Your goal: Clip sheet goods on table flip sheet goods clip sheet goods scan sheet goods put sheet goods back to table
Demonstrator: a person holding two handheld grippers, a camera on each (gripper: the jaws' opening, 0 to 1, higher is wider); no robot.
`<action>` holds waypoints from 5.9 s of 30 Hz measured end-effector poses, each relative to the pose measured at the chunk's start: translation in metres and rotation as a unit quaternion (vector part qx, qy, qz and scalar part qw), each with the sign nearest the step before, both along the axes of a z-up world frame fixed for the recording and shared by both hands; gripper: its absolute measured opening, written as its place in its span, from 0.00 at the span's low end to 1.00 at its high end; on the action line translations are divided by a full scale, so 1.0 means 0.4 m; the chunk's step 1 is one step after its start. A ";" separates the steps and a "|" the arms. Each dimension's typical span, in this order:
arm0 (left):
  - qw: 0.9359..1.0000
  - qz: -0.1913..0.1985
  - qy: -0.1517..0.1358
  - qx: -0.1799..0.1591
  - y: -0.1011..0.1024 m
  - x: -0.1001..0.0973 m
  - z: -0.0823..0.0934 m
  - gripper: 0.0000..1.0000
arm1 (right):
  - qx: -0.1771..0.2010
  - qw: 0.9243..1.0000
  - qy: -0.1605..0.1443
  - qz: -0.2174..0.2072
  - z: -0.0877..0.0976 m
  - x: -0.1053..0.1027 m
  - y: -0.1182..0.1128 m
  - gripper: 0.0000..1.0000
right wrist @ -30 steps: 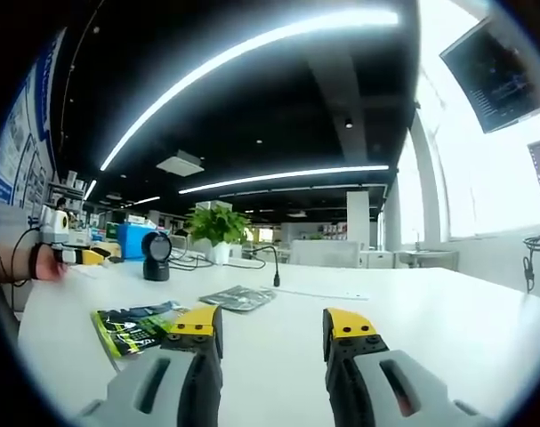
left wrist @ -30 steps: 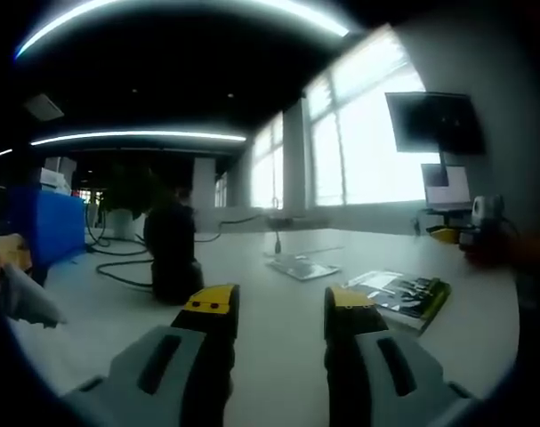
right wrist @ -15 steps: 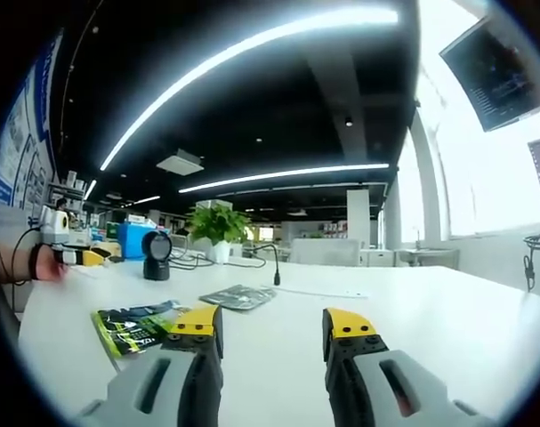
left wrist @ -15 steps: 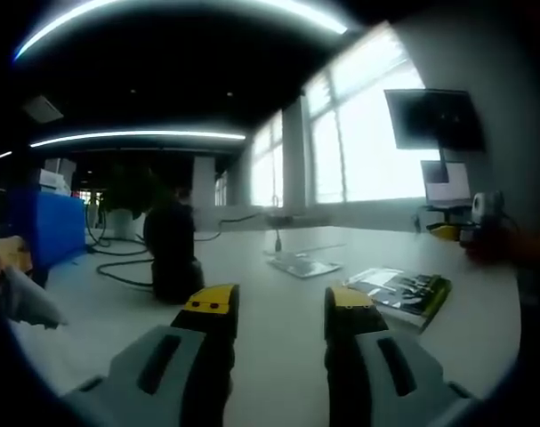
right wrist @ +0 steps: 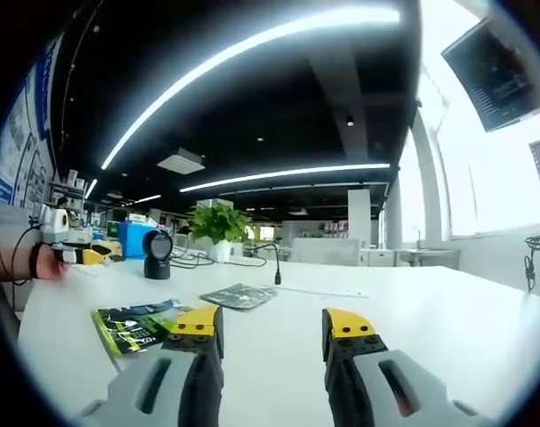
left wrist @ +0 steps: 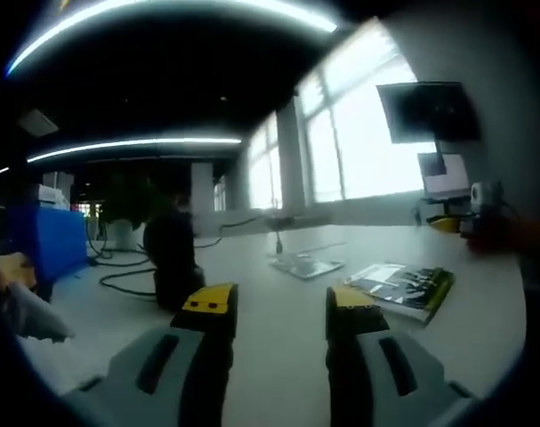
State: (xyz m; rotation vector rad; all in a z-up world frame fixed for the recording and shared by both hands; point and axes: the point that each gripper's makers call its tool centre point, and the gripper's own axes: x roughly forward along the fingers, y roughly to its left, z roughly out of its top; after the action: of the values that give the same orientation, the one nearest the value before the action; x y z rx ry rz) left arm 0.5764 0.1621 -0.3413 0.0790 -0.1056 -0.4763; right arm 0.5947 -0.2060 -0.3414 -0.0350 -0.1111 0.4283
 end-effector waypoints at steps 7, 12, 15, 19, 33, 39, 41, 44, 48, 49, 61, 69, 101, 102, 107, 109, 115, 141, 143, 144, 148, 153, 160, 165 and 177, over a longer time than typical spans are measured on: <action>1.000 0.003 -0.015 0.003 0.004 -0.003 0.012 0.39 | -0.003 1.000 0.004 -0.002 -0.005 0.002 -0.001 0.38; 1.000 0.000 -0.010 0.007 -0.001 -0.002 0.006 0.39 | -0.003 1.000 0.004 -0.002 -0.005 0.003 -0.003 0.38; 1.000 0.000 -0.009 0.003 0.001 -0.002 0.007 0.38 | -0.003 1.000 0.004 -0.002 -0.004 0.003 -0.003 0.38; 1.000 0.001 -0.008 -0.001 0.004 -0.004 0.008 0.38 | -0.003 1.000 0.003 -0.003 -0.004 0.002 -0.004 0.38; 1.000 -0.007 -0.002 0.011 -0.015 -0.013 -0.002 0.37 | 0.002 1.000 0.004 -0.004 -0.002 0.001 -0.005 0.38; 0.999 -0.022 -0.003 0.024 -0.032 -0.017 -0.007 0.41 | -0.013 1.000 0.004 -0.006 -0.007 0.000 0.004 0.38; 0.999 -0.025 -0.005 0.023 -0.034 -0.018 -0.006 0.44 | -0.014 1.000 0.002 -0.005 -0.005 -0.004 0.008 0.39; 1.000 -0.023 -0.007 0.017 -0.028 -0.016 -0.001 0.47 | -0.007 1.000 0.001 -0.006 -0.001 -0.004 0.002 0.39; 1.000 -0.020 -0.008 0.018 -0.026 -0.013 -0.001 0.47 | 0.008 1.000 0.000 -0.007 0.006 -0.005 -0.004 0.38; 1.000 -0.019 -0.008 0.018 -0.025 -0.012 -0.001 0.47 | 0.006 1.000 0.000 -0.006 0.005 -0.005 -0.002 0.38; 1.000 -0.012 -0.023 0.017 -0.005 -0.006 0.007 0.39 | -0.001 1.000 0.000 -0.006 0.002 -0.006 0.003 0.39; 0.999 -0.020 -0.030 0.015 -0.014 -0.009 0.013 0.53 | -0.004 1.000 0.001 -0.006 -0.001 -0.006 0.006 0.39; 1.000 -0.009 -0.014 0.015 -0.014 -0.009 0.005 0.50 | -0.083 0.989 -0.017 0.125 0.057 -0.146 0.396 0.44; 1.000 -0.009 -0.014 0.015 -0.014 -0.009 0.005 0.50 | -0.084 0.988 -0.016 0.127 0.056 -0.145 0.400 0.44; 1.000 -0.006 -0.015 0.011 -0.008 -0.008 0.007 0.50 | -0.140 0.977 -0.021 0.157 0.024 -0.154 0.434 0.44; 1.000 -0.007 -0.015 0.011 -0.009 -0.008 0.007 0.49 | -0.174 0.971 -0.026 0.161 0.006 -0.153 0.442 0.44; 1.000 -0.011 -0.019 0.021 -0.017 -0.011 0.006 0.48 | -0.227 0.953 -0.020 0.201 -0.039 -0.172 0.492 0.42; 1.000 -0.008 -0.015 0.020 -0.008 -0.003 0.003 0.47 | -0.254 0.925 0.068 0.275 -0.144 -0.162 0.553 0.26; 1.000 -0.009 -0.015 0.019 -0.008 -0.003 0.002 0.47 | -0.258 0.923 0.069 0.277 -0.148 -0.163 0.557 0.26; 1.000 -0.009 -0.015 0.020 -0.012 -0.006 0.003 0.47 | -0.259 0.922 0.073 0.280 -0.152 -0.165 0.559 0.26; 1.000 -0.007 -0.015 0.019 -0.018 -0.012 0.007 0.47 | -0.264 0.919 0.082 0.281 -0.163 -0.162 0.562 0.23; 1.000 -0.008 -0.014 0.019 -0.028 -0.020 0.008 0.46 | -0.249 0.923 0.105 0.273 -0.170 -0.159 0.557 0.19; 1.000 -0.008 -0.013 0.019 -0.032 -0.025 0.011 0.46 | -0.244 0.923 0.114 0.276 -0.176 -0.173 0.557 0.10; 1.000 -0.007 -0.013 0.019 -0.034 -0.024 0.011 0.46 | -0.248 0.921 0.113 0.280 -0.178 -0.185 0.561 0.04; 1.000 -0.006 -0.012 0.021 -0.023 -0.019 0.007 0.46 | -0.238 0.921 0.112 0.288 -0.169 -0.196 0.559 0.00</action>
State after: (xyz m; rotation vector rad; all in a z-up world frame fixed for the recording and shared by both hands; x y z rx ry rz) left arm 0.5689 0.1530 -0.3386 0.1250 -0.1194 -0.4903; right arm 0.5163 0.0175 -0.4091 -0.4405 0.2195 1.0386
